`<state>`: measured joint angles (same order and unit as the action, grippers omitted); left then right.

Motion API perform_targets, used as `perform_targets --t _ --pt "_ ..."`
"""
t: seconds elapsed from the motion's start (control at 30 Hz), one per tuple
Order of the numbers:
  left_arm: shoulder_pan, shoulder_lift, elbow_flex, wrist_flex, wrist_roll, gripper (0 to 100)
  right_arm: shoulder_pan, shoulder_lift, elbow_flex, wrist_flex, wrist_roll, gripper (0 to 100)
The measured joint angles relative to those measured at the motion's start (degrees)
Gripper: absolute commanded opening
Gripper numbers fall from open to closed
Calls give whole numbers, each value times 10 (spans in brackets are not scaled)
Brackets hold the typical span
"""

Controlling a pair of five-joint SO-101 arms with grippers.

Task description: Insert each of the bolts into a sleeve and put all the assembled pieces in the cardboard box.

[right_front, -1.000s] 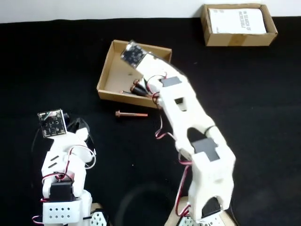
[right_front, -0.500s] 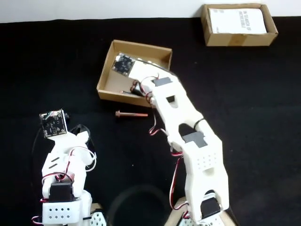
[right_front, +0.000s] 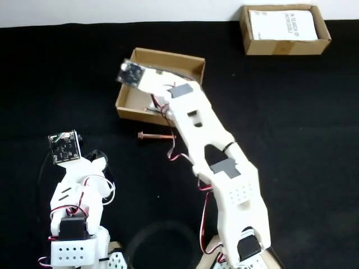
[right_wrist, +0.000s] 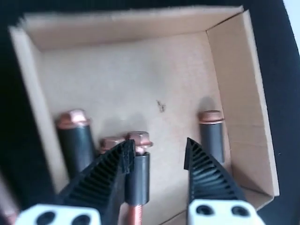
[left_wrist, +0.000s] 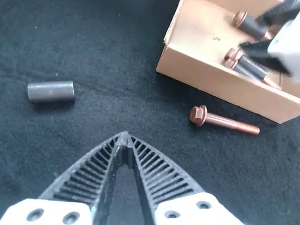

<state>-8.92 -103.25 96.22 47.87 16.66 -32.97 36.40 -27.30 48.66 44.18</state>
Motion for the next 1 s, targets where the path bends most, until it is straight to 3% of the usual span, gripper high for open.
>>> perform_targets --t 0.17,0.37,0.7,1.0 --pt "-47 0 0 47 0 9 -59 0 -149 145 -72 149" --pt "-224 0 0 56 0 9 -141 5 -226 200 -85 149" --pt "-534 0 0 63 -6 9 -206 111 -236 149 -85 149" --pt "-661 0 0 96 -54 9 -265 163 -236 53 -85 149"
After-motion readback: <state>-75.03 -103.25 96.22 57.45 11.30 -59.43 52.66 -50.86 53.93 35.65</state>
